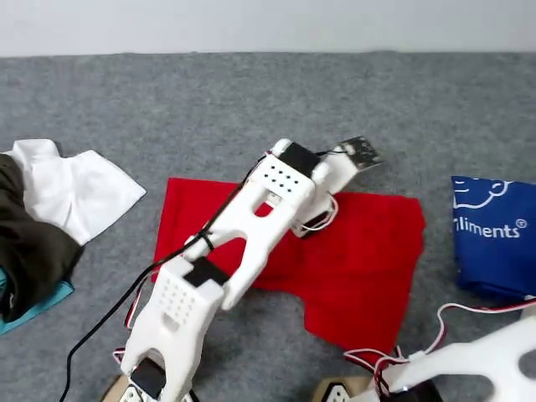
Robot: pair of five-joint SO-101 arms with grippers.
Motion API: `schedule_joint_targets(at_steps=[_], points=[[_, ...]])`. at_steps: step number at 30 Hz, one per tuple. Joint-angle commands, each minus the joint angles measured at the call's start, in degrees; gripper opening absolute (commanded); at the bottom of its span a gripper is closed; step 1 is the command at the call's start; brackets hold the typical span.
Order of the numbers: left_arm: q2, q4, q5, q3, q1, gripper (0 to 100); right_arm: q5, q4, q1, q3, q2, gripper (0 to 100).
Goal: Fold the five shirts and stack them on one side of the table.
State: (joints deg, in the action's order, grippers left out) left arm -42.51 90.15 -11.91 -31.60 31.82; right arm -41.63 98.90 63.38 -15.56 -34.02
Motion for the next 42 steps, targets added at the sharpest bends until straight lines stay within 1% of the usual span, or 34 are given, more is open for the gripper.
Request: schedule_joint_targets(at_steps=[1, 5, 10, 15, 19, 24, 28, 33, 42], points=[[-2.0, -2.1, -0.7, -0.3, -2.1, 10, -0.5, 0.3, 0.7, 0.1, -2.0, 4.1], [-3.7, -1.4, -0.6, -0.4, -3.1, 10, -0.5, 0.4, 0.7, 0.1, -2.0, 4.1], [1.2, 3.1, -0.4, -3.2, -2.5, 10, -0.5, 0.5, 0.7, 0.1, -2.1, 4.1], [6.5, 6.8, -0.4, -5.8, 1.7, 10, -0.4, 0.8, 0.7, 0.1, -2.1, 4.1], [6.2, 6.2, -0.4, -5.7, 4.2, 10, -0.4, 1.3, 0.7, 0.1, -2.1, 4.1], [0.4, 2.5, -0.4, -5.8, 3.3, 10, -0.5, 1.3, 0.7, 0.1, -2.1, 4.1], [-3.6, 2.5, -0.4, -5.9, 1.2, 10, -0.5, 1.3, 0.7, 0.1, -2.1, 4.1], [-4.2, 2.6, -0.4, -5.8, 0.1, 10, -0.5, 1.3, 0.8, 0.1, -2.1, 4.1], [3.3, 10.1, -0.4, -11.1, 2.7, 10, -0.5, 1.3, 0.8, 0.1, -2.1, 4.1]])
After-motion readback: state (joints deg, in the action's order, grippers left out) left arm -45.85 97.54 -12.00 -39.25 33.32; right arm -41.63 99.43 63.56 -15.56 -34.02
